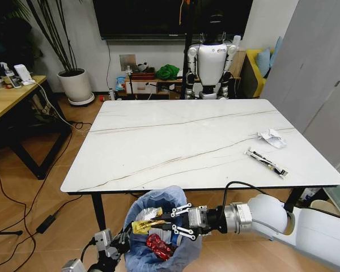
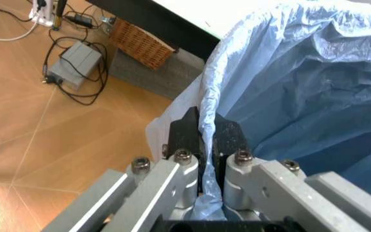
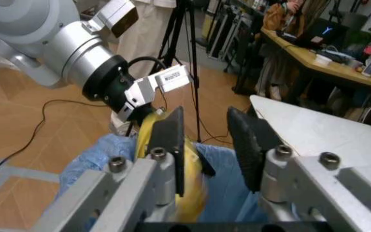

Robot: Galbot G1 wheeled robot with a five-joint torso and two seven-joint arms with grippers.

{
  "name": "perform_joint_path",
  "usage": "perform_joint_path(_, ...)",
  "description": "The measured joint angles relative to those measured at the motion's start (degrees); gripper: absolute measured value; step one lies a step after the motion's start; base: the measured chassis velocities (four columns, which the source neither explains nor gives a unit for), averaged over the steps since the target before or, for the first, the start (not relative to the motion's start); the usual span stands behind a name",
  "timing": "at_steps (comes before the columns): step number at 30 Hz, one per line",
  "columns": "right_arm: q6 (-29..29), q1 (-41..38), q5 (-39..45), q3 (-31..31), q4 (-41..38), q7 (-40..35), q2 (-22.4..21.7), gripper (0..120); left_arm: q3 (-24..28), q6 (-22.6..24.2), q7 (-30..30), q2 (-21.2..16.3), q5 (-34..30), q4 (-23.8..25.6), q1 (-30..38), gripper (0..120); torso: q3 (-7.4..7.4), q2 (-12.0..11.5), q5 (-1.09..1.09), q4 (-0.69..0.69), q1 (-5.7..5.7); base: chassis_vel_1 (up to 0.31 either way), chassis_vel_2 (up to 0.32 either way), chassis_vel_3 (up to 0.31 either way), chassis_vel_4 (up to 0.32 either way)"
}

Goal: Pick up the trash bin and place the trash from the table into it.

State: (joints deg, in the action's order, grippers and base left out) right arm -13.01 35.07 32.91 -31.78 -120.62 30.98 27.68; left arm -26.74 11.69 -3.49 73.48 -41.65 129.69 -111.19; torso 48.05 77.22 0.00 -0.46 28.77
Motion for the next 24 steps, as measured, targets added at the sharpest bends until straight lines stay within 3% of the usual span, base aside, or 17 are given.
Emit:
perform_joint_path(9,-1.53,1.98,0.76,3.48,1.86,-1.03,0.84,53,-0.07,0.00,0.05,0.58,0.52,0.15,-0.38,0,0.00,0.01,-0.01,0.00,0.00,0.000,0.000,0.000,0.000)
perform_joint_path(11,-1.88,3.59,3.27,8.43,3.08,-2.53,1.69,65,-0.16,-0.02,0.08,0.68,0.74,0.35,-0.66,0,0.00,0.01,-0.01,0.01,0.00,0.000,0.000,0.000,0.000)
perform_joint_path(13,-1.84,4.06,3.93,9.73,3.33,-3.13,1.91,69,-0.21,-0.02,0.09,0.69,0.75,0.41,-0.72,0,0.00,0.00,-0.02,0.00,0.00,0.000,0.000,0.000,0.000)
perform_joint_path(17,0.72,9.79,10.80,20.65,5.51,-4.98,2.92,87,-0.80,-0.18,0.20,0.84,0.77,1.11,-1.10,0,0.00,0.01,-0.02,0.02,0.00,0.000,0.000,0.000,0.000)
perform_joint_path(19,1.29,11.12,12.09,22.35,5.82,-5.51,3.08,89,-0.95,-0.19,0.23,0.85,0.75,1.20,-1.13,0,0.00,0.01,0.00,0.01,0.00,0.000,0.000,0.000,0.000)
perform_joint_path(21,3.14,17.12,15.85,31.19,7.25,-9.01,4.68,98,-1.49,-0.35,0.37,0.82,0.69,1.39,-1.30,0,0.00,0.01,0.01,0.00,0.01,0.000,0.000,0.000,0.000)
perform_joint_path(23,3.58,18.93,16.27,34.26,7.88,-9.71,5.55,99,-1.56,-0.37,0.41,0.76,0.66,1.42,-1.35,0,0.00,0.01,-0.01,0.00,0.01,0.000,0.000,0.000,0.000)
perform_joint_path(24,4.25,22.18,16.79,39.98,9.07,-10.39,7.26,100,-1.66,-0.39,0.47,0.63,0.63,1.43,-1.40,0,0.00,0.01,0.01,0.00,0.01,0.000,0.000,0.000,0.000)
